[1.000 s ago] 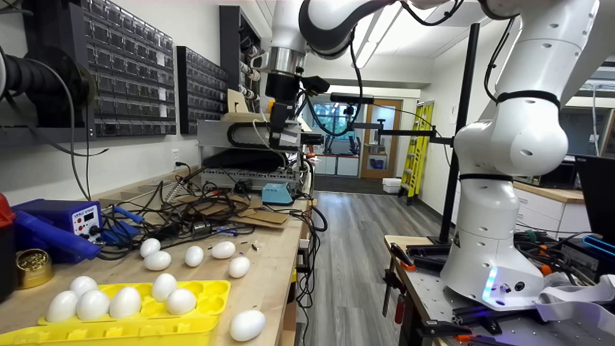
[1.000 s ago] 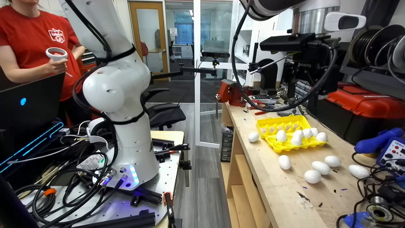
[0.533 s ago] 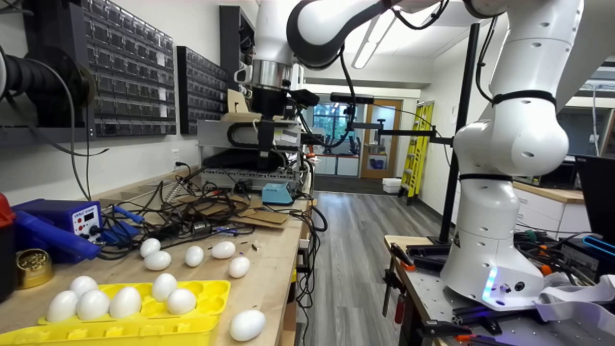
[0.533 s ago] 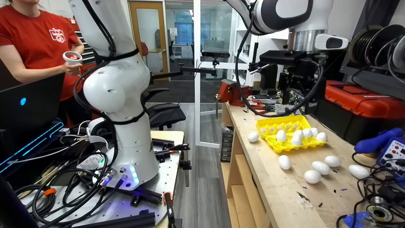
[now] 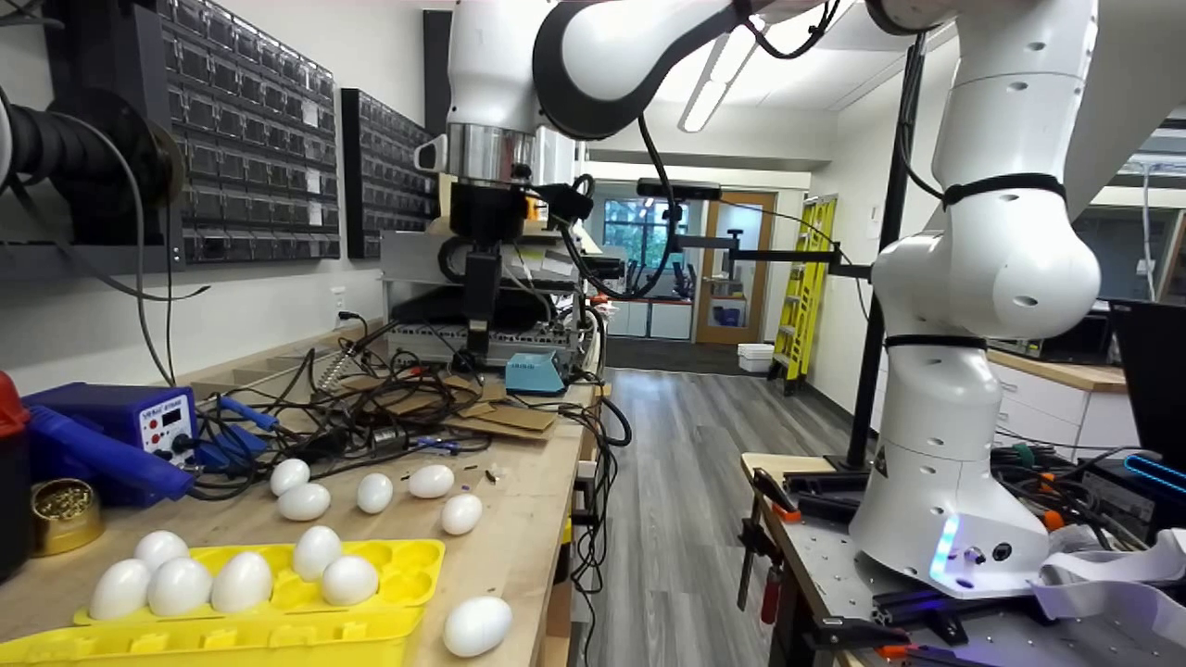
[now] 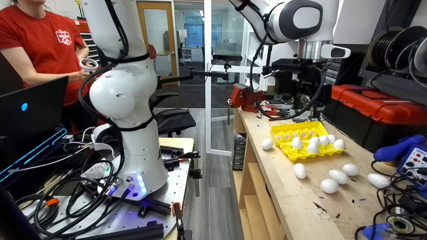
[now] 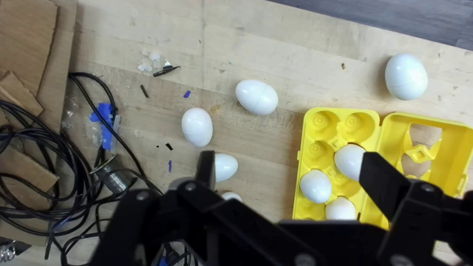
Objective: Pick an egg from the egg holder and put it on the workbench
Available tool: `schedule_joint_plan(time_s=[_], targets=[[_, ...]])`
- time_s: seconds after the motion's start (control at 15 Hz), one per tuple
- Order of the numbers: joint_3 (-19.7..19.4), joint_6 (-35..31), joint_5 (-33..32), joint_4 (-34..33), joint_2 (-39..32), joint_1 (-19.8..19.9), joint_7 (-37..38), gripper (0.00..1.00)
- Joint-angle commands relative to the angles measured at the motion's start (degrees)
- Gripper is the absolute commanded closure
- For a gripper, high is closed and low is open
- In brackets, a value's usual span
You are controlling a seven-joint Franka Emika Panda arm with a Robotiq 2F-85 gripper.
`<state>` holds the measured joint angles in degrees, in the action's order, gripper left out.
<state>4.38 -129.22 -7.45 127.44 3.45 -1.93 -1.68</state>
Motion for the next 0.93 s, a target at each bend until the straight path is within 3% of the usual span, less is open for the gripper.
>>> schedule_joint_plan(time_s=[0.0, 0.47, 0.87], targets=[[1.0, 1.9, -1.5, -3.0, -2.7, -1.5, 5.8, 0.00], [2.4, 0.9, 0.3, -5.7, -5.1, -4.2, 8.8, 0.00], [1.9, 0.1, 0.0, -4.3, -4.5, -4.0, 7.3, 0.00]])
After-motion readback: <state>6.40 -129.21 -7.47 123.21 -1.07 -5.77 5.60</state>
